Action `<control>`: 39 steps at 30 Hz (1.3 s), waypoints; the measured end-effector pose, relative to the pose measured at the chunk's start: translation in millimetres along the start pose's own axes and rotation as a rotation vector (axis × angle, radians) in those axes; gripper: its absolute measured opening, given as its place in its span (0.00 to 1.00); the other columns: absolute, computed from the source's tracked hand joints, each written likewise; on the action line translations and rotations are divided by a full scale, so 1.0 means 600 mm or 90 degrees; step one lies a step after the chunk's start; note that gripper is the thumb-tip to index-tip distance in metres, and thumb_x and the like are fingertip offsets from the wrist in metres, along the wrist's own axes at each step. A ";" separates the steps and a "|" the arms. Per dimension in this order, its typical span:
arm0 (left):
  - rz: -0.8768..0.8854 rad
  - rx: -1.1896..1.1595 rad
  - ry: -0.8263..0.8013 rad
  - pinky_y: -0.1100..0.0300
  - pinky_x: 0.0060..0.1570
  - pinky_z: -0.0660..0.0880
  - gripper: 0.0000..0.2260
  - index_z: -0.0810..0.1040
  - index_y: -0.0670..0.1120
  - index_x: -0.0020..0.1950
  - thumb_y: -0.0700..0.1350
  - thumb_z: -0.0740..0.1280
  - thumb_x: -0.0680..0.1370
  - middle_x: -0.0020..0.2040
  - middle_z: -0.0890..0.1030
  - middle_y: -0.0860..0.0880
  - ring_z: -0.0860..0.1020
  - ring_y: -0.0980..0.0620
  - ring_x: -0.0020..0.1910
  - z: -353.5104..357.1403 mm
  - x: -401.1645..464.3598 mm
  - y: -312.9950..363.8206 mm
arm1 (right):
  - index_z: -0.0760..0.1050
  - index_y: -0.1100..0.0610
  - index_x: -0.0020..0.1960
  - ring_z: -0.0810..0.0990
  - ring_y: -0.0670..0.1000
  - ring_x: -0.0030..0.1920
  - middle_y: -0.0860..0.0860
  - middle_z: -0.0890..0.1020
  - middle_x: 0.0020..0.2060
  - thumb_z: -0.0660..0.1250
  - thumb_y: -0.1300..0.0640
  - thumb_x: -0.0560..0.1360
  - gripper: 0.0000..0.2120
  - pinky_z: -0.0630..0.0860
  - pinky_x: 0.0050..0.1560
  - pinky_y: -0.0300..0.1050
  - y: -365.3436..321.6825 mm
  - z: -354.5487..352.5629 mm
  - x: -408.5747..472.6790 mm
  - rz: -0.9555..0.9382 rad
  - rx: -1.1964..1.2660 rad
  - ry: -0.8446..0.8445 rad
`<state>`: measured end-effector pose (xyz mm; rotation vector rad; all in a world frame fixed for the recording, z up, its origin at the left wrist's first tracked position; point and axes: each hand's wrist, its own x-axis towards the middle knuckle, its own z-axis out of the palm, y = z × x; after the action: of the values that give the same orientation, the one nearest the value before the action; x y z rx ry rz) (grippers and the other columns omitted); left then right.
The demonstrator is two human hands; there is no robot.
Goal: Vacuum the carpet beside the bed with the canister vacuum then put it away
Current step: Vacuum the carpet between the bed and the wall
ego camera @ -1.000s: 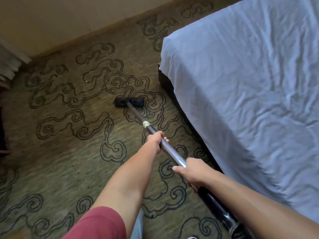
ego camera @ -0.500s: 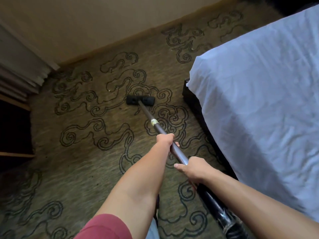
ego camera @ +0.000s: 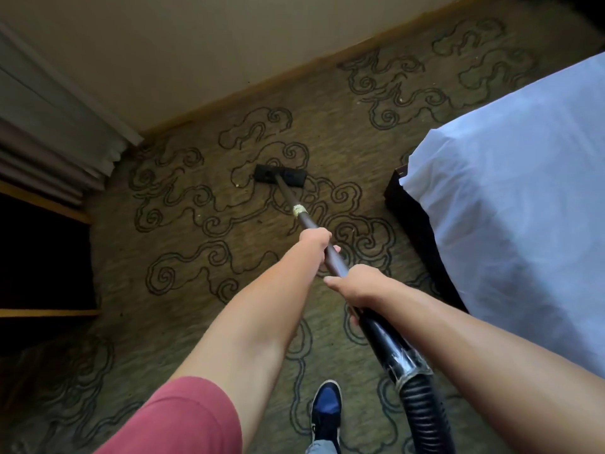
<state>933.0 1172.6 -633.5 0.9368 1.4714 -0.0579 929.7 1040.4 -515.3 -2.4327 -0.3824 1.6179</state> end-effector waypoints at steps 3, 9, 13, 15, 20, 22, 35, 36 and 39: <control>-0.014 -0.014 -0.015 0.49 0.45 0.80 0.09 0.72 0.39 0.61 0.35 0.65 0.81 0.43 0.77 0.40 0.77 0.44 0.29 -0.015 0.021 0.018 | 0.72 0.64 0.50 0.82 0.56 0.25 0.56 0.79 0.26 0.64 0.43 0.81 0.22 0.73 0.23 0.40 -0.030 0.009 0.016 -0.009 0.038 0.003; 0.028 0.050 0.006 0.54 0.35 0.75 0.04 0.67 0.38 0.55 0.33 0.61 0.82 0.35 0.73 0.41 0.73 0.46 0.28 -0.031 0.034 0.025 | 0.74 0.62 0.49 0.87 0.59 0.49 0.59 0.86 0.49 0.70 0.55 0.75 0.11 0.84 0.53 0.52 -0.058 0.026 0.021 -0.020 -0.020 0.016; 0.035 0.101 -0.004 0.50 0.45 0.76 0.02 0.67 0.37 0.53 0.34 0.59 0.82 0.35 0.73 0.40 0.75 0.45 0.29 -0.032 0.021 0.007 | 0.71 0.61 0.44 0.88 0.58 0.42 0.58 0.85 0.42 0.63 0.62 0.71 0.04 0.85 0.48 0.54 -0.046 0.038 0.008 -0.005 -0.037 0.019; 0.035 0.113 -0.009 0.50 0.45 0.77 0.03 0.68 0.37 0.55 0.34 0.58 0.82 0.35 0.74 0.40 0.75 0.45 0.29 -0.032 0.005 -0.006 | 0.70 0.60 0.40 0.87 0.54 0.33 0.55 0.84 0.34 0.62 0.61 0.70 0.02 0.86 0.40 0.49 -0.034 0.040 -0.006 -0.001 -0.062 0.021; -0.001 0.091 -0.037 0.45 0.54 0.79 0.17 0.65 0.34 0.71 0.34 0.58 0.82 0.62 0.78 0.32 0.82 0.36 0.45 -0.022 -0.057 -0.045 | 0.72 0.61 0.41 0.79 0.49 0.18 0.53 0.80 0.29 0.62 0.60 0.69 0.04 0.70 0.17 0.34 0.014 0.041 -0.062 0.032 -0.111 0.021; -0.017 0.089 -0.034 0.43 0.61 0.78 0.19 0.64 0.33 0.72 0.34 0.58 0.81 0.67 0.76 0.32 0.81 0.32 0.58 -0.021 -0.083 -0.061 | 0.71 0.61 0.41 0.82 0.52 0.20 0.55 0.82 0.32 0.61 0.61 0.69 0.03 0.74 0.18 0.39 0.029 0.043 -0.088 0.037 -0.098 0.013; -0.053 0.103 -0.084 0.48 0.61 0.79 0.20 0.68 0.32 0.71 0.38 0.62 0.80 0.62 0.80 0.34 0.83 0.36 0.53 -0.031 -0.245 -0.186 | 0.75 0.59 0.47 0.78 0.48 0.21 0.52 0.79 0.30 0.66 0.57 0.70 0.07 0.69 0.20 0.34 0.135 0.078 -0.238 0.053 -0.173 -0.005; -0.059 0.086 -0.087 0.50 0.58 0.80 0.19 0.69 0.32 0.69 0.38 0.63 0.80 0.60 0.81 0.34 0.84 0.38 0.47 -0.027 -0.259 -0.198 | 0.75 0.59 0.48 0.78 0.48 0.21 0.52 0.79 0.30 0.66 0.57 0.70 0.08 0.70 0.21 0.34 0.148 0.078 -0.249 0.054 -0.173 -0.006; -0.059 0.077 -0.088 0.45 0.61 0.79 0.21 0.70 0.32 0.70 0.39 0.66 0.78 0.63 0.80 0.34 0.83 0.36 0.56 -0.009 -0.286 -0.229 | 0.76 0.58 0.50 0.79 0.49 0.26 0.51 0.79 0.32 0.65 0.56 0.70 0.10 0.71 0.24 0.36 0.183 0.077 -0.277 0.063 -0.200 -0.005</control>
<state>822.7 999.4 -554.9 0.9424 1.3947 -0.2771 837.7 884.2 -421.1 -2.7124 -0.5652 1.7214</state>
